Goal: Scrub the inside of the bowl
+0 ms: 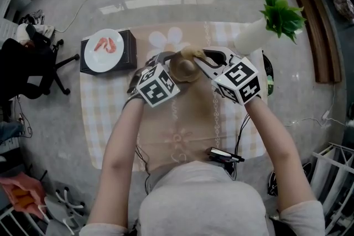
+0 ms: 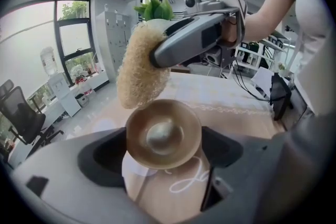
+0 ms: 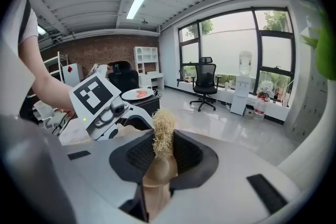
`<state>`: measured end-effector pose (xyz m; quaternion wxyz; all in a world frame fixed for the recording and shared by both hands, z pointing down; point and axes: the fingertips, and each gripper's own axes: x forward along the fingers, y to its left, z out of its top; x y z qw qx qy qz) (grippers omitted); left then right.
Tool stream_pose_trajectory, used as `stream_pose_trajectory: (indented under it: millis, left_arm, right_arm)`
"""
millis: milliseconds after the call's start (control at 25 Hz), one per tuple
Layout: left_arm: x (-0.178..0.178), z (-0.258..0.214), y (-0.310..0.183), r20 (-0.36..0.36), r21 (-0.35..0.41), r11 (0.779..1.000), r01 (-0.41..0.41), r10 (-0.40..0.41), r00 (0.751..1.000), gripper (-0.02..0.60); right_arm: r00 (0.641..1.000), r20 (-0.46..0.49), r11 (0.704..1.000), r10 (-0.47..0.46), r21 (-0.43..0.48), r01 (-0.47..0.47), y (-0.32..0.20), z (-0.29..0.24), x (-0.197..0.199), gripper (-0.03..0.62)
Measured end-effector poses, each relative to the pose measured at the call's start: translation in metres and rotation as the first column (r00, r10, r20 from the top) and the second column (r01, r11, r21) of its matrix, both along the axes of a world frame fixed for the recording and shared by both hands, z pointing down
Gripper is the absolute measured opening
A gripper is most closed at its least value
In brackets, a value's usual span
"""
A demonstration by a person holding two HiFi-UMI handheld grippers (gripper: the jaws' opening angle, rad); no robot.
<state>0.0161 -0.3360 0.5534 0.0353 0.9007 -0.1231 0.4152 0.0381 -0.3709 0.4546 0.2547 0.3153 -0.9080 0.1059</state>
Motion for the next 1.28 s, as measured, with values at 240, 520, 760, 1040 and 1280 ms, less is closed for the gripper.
stream_pose_trajectory:
  millis: [240,520,760,1040,1280]
  left_arm:
    - [0.000,0.001,0.000,0.008,0.007,1.000,-0.005,0.005,1.000,0.425]
    - [0.002,0.006,0.004,0.035,-0.012,1.000,-0.022,0.022,0.999,0.425]
    - [0.004,-0.009,-0.005,-0.045,0.002,1.000,0.030,-0.030,0.999,0.426]
    - [0.000,-0.004,-0.006,-0.041,-0.045,0.997,0.057,-0.059,0.997,0.429]
    - [0.000,-0.005,-0.007,-0.046,-0.055,0.996,0.063,-0.066,0.997,0.433]
  right_arm:
    - [0.999,-0.048,0.999,-0.013,-0.045,0.011,-0.017,0.016,-0.014,0.091]
    - [0.994,-0.105,0.996,-0.038,-0.086,0.029,-0.026,0.030,-0.022,0.089]
    - [0.994,-0.105,0.995,-0.040,-0.092,0.030,-0.029,0.031,-0.019,0.091]
    - [0.994,-0.099,0.995,-0.038,-0.096,0.029,-0.028,0.030,-0.018,0.091]
    - [0.993,-0.112,0.995,-0.027,-0.100,0.016,-0.029,0.030,-0.009,0.091]
